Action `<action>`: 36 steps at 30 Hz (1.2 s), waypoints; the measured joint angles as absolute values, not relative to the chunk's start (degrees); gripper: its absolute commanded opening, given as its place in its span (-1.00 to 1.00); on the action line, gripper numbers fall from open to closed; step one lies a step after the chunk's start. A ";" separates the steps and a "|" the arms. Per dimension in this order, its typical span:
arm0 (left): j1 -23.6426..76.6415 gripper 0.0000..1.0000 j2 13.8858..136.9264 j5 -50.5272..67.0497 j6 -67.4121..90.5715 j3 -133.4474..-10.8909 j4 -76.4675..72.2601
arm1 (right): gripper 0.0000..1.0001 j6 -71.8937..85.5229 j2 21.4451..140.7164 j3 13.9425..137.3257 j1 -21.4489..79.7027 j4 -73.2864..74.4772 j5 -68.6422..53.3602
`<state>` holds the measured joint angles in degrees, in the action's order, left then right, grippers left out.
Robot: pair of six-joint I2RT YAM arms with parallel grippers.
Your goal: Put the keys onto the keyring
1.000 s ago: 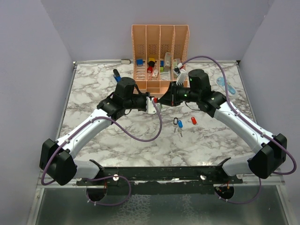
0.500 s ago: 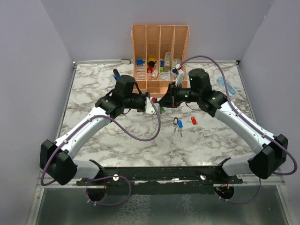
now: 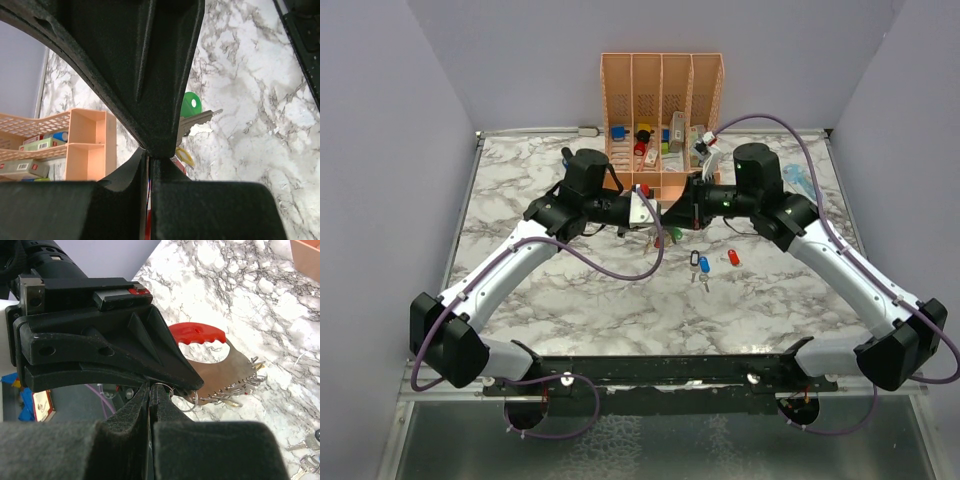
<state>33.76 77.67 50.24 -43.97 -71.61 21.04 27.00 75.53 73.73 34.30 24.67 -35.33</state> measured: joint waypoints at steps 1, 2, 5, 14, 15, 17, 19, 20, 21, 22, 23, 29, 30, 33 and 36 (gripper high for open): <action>33.76 -1.00 77.69 50.81 -43.31 -71.61 20.82 | -0.98 26.94 75.35 73.95 34.33 25.21 -35.29; 33.76 -1.00 77.69 51.35 -42.63 -71.61 20.56 | -0.97 26.94 75.20 74.13 34.33 25.67 -35.27; 33.76 -1.00 77.71 52.77 -40.49 -71.64 19.51 | -0.93 26.96 74.98 75.09 34.33 27.07 -35.14; 33.43 -1.00 77.91 55.61 -36.25 -71.90 15.90 | -0.87 26.98 75.00 79.22 34.46 31.79 -33.54; 33.43 -1.00 77.95 55.86 -35.86 -71.90 15.51 | -0.86 26.96 75.00 79.57 34.48 32.25 -33.34; 33.43 -1.00 78.13 56.31 -35.05 -71.90 14.74 | -0.84 26.96 74.98 80.23 34.57 33.23 -32.71; 33.36 -1.00 78.41 56.60 -34.15 -71.94 13.96 | -0.76 26.96 74.98 80.66 34.65 33.82 -32.08; 33.36 -1.00 78.56 56.77 -33.85 -71.96 13.67 | -0.71 27.07 74.98 80.97 34.68 34.35 -31.57; 33.34 -1.00 78.76 56.99 -33.50 -71.99 13.28 | -0.67 27.05 74.98 81.23 34.76 34.74 -31.22; 33.34 -1.00 78.94 57.23 -33.17 -71.99 12.88 | -0.64 27.20 74.96 81.52 34.83 35.18 -30.74; 33.32 -1.00 79.11 57.41 -32.80 -71.99 12.45 | -0.61 27.18 74.91 81.62 34.89 35.33 -30.50; 33.32 -1.00 79.59 58.19 -31.42 -71.99 10.52 | -0.56 27.16 74.87 83.40 35.20 36.93 -28.77; 33.30 -1.00 79.59 58.35 -31.24 -71.99 10.11 | -0.56 27.16 74.87 83.72 35.20 37.17 -28.45; 33.10 -1.00 79.59 59.13 -30.50 -71.99 8.75 | -0.56 27.05 74.87 84.93 35.20 37.85 -27.24; 33.01 -1.00 79.59 59.86 -29.87 -71.99 7.20 | -0.56 26.72 74.87 85.86 35.20 38.81 -26.13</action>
<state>33.01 79.59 59.86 -29.87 -71.99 7.20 26.72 74.87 85.86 35.20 38.81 -26.13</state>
